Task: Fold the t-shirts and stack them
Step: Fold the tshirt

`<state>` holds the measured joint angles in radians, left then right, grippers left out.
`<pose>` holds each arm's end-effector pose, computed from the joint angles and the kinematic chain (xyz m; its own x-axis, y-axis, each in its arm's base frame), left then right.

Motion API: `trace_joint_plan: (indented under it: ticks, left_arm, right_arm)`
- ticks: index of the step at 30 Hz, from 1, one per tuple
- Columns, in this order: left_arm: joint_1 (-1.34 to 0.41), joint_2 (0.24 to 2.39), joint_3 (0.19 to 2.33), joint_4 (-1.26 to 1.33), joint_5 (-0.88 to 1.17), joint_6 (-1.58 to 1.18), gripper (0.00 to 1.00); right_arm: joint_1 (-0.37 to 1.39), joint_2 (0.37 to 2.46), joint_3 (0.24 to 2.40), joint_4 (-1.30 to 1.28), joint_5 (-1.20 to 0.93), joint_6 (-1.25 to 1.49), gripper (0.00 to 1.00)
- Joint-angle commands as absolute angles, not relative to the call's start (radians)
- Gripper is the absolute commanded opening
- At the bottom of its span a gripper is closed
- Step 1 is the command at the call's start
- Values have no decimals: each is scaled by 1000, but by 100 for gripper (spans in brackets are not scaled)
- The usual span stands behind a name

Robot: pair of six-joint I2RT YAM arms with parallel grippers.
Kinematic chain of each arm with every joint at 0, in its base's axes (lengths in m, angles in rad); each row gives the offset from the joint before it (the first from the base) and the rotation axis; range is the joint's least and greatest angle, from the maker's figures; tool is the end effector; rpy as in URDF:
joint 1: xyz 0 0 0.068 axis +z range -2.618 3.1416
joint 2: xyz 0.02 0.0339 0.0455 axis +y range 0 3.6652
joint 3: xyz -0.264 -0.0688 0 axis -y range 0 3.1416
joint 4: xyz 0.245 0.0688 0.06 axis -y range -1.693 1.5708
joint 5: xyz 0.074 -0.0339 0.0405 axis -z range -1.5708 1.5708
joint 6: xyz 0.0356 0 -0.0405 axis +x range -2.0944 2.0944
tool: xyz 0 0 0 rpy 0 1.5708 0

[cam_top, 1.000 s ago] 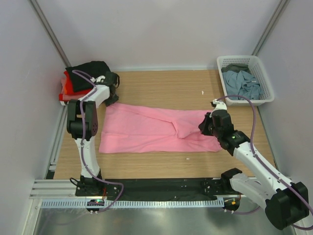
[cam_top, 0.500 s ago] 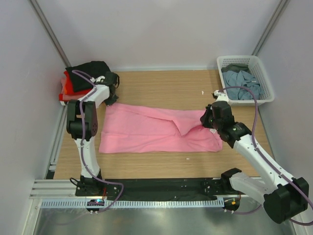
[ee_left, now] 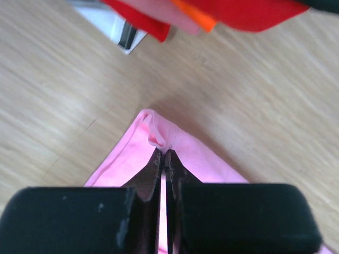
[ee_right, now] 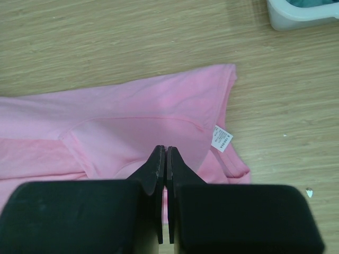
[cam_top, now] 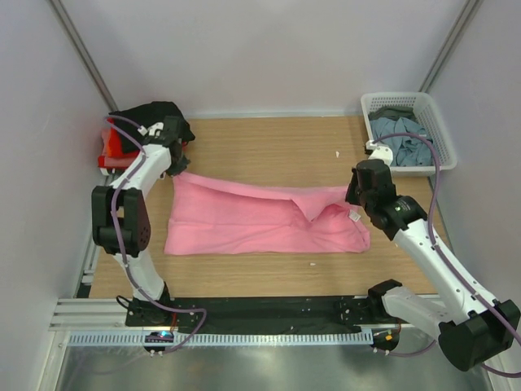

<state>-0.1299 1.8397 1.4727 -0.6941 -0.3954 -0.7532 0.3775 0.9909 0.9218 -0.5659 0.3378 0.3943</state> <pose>0.3910 -0.0372 0.2428 -0.5857 -0.5601 -0.5859 -0.6407 0.7626 -0.0884 0.2000 0.0666 0.3135 -0.5474 0.1728 -0.8188 0.1197 0.9845 0.1278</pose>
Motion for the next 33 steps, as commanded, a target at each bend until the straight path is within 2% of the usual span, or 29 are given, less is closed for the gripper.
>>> trace_joint_plan:
  ticks: [1, 19, 24, 26, 27, 28, 29, 30, 31, 33]
  left_arm:
    - [-127, 1752, 1405, -716, -397, -764, 0]
    - [-129, 1525, 1102, -715, -348, -775, 0]
    - [-132, 1494, 1039, -716, -354, -769, 2]
    - [-132, 1486, 1008, -722, -354, -772, 6]
    - [-132, 1480, 999, -726, -353, -776, 9]
    - [-132, 1470, 986, -727, -351, -781, 13]
    - [-132, 1460, 973, -729, -353, -782, 26]
    - [-132, 1433, 968, -730, -353, -781, 36]
    - [-132, 1421, 968, -733, -357, -778, 49]
    - [-132, 1373, 985, -752, -357, -781, 56]
  right_arm:
    - [377, 976, 930, -580, 417, 379, 1]
    - [376, 1008, 835, -623, 529, 508, 1]
    - [376, 1017, 802, -623, 477, 552, 3]
    - [376, 1011, 779, -621, 457, 584, 19]
    - [376, 1006, 772, -618, 454, 592, 37]
    - [376, 1002, 764, -618, 457, 600, 71]
    - [376, 990, 758, -621, 475, 609, 78]
    - [376, 985, 759, -624, 486, 612, 89]
    - [376, 980, 768, -629, 495, 615, 93]
    - [376, 962, 782, -637, 506, 617, 96]
